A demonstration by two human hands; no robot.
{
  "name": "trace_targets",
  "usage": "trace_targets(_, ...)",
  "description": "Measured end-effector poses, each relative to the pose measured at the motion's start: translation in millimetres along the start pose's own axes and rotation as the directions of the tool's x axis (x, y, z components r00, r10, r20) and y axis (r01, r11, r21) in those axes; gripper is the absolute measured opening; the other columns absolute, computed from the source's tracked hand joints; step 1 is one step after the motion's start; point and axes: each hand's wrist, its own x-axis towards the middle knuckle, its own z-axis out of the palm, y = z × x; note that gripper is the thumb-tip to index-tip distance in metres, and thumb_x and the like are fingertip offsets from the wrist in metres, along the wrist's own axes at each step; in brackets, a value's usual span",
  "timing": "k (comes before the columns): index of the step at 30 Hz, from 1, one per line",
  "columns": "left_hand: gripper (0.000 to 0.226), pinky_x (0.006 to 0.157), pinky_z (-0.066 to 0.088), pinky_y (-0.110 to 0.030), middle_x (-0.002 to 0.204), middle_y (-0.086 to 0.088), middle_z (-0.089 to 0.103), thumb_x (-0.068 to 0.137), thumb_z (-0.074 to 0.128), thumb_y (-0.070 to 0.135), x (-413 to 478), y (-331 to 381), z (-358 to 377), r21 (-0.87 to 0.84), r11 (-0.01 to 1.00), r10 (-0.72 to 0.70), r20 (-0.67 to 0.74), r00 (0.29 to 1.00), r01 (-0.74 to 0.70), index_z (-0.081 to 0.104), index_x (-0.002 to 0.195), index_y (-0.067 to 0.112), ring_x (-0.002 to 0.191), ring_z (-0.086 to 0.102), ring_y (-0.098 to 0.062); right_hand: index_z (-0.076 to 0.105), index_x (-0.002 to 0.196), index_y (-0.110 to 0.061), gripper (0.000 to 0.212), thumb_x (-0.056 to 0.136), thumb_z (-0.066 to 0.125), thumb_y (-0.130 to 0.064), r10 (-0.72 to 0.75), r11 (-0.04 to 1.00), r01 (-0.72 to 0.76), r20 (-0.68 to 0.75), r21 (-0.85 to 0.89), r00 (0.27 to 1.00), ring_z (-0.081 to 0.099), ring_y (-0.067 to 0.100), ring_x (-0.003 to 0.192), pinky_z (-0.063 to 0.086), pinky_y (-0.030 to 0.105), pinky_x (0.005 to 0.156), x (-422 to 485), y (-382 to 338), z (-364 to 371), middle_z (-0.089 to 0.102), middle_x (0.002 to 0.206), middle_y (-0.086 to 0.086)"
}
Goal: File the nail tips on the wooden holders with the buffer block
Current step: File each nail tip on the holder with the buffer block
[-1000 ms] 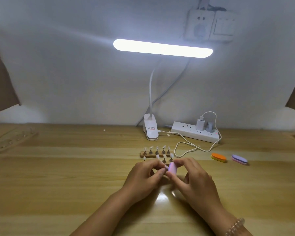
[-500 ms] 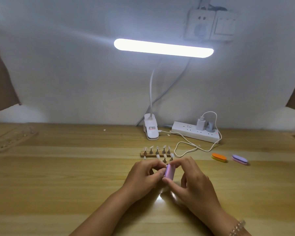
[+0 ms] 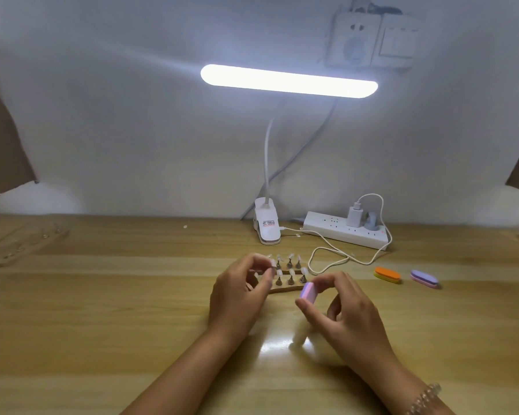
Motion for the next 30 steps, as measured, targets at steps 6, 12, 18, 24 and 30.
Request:
trace_targets(6, 0.007, 0.074, 0.044, -0.029, 0.097, 0.012, 0.058, 0.091, 0.069, 0.022, 9.4, -7.2, -3.2, 0.073, 0.997, -0.026, -0.086, 0.996, 0.032, 0.073, 0.09, 0.027, 0.095, 0.054, -0.011, 0.053, 0.098, -0.035, 0.033, 0.078, 0.062, -0.059, -0.04, 0.997, 0.045, 0.081, -0.06, 0.996, 0.057, 0.006, 0.063, 0.049, 0.029, 0.06, -2.8, -4.0, 0.5, 0.055, 0.097, -0.024)
trace_targets(12, 0.011, 0.091, 0.044, -0.033, 0.104, 0.004, 0.06, 0.094, 0.065, 0.022, 11.8, -8.8, -1.2, 0.124, 0.991, -0.049, 0.038, 0.998, 0.044, 0.075, 0.099, 0.022, 0.107, 0.052, -0.017, 0.053, 0.098, -0.035, 0.033, 0.077, 0.061, -0.06, -0.032, 0.996, 0.04, 0.106, -0.083, 0.994, 0.057, 0.008, 0.064, 0.048, 0.029, 0.062, -2.8, -5.2, 1.0, 0.055, 0.097, -0.024)
trace_targets(18, 0.012, 0.095, 0.044, -0.036, 0.104, 0.004, 0.063, 0.094, 0.064, 0.024, 12.5, -9.1, 0.3, 0.188, 0.979, -0.115, 0.172, 0.978, 0.082, 0.074, 0.099, 0.029, 0.106, 0.055, -0.019, 0.053, 0.096, -0.036, 0.031, 0.078, 0.065, -0.058, -0.025, 0.992, 0.041, 0.139, -0.119, 0.99, 0.054, 0.006, 0.066, 0.045, 0.024, 0.062, -2.4, -5.7, 2.2, 0.056, 0.097, -0.022)
trace_targets(24, 0.007, 0.09, 0.046, -0.037, 0.091, 0.017, 0.066, 0.092, 0.065, 0.026, 11.0, -9.1, 1.4, 0.221, 0.974, -0.097, 0.183, 0.978, 0.055, 0.069, 0.091, 0.031, 0.096, 0.056, -0.013, 0.054, 0.098, -0.036, 0.03, 0.081, 0.067, -0.056, -0.013, 0.989, 0.037, 0.162, -0.143, 0.987, 0.049, -0.005, 0.065, 0.039, 0.019, 0.062, -2.9, -5.5, 1.9, 0.056, 0.098, -0.022)
trace_targets(30, 0.008, 0.09, 0.044, -0.032, 0.101, 0.014, 0.064, 0.094, 0.062, 0.026, 11.8, -13.3, 2.8, 0.25, 0.967, -0.088, 0.184, 0.979, 0.04, 0.069, 0.096, 0.029, 0.103, 0.054, -0.013, 0.052, 0.098, -0.036, 0.03, 0.081, 0.064, -0.058, -0.012, 0.985, 0.042, 0.177, -0.166, 0.984, 0.048, -0.004, 0.065, 0.04, 0.02, 0.06, -3.1, -5.8, 1.5, 0.055, 0.097, -0.022)
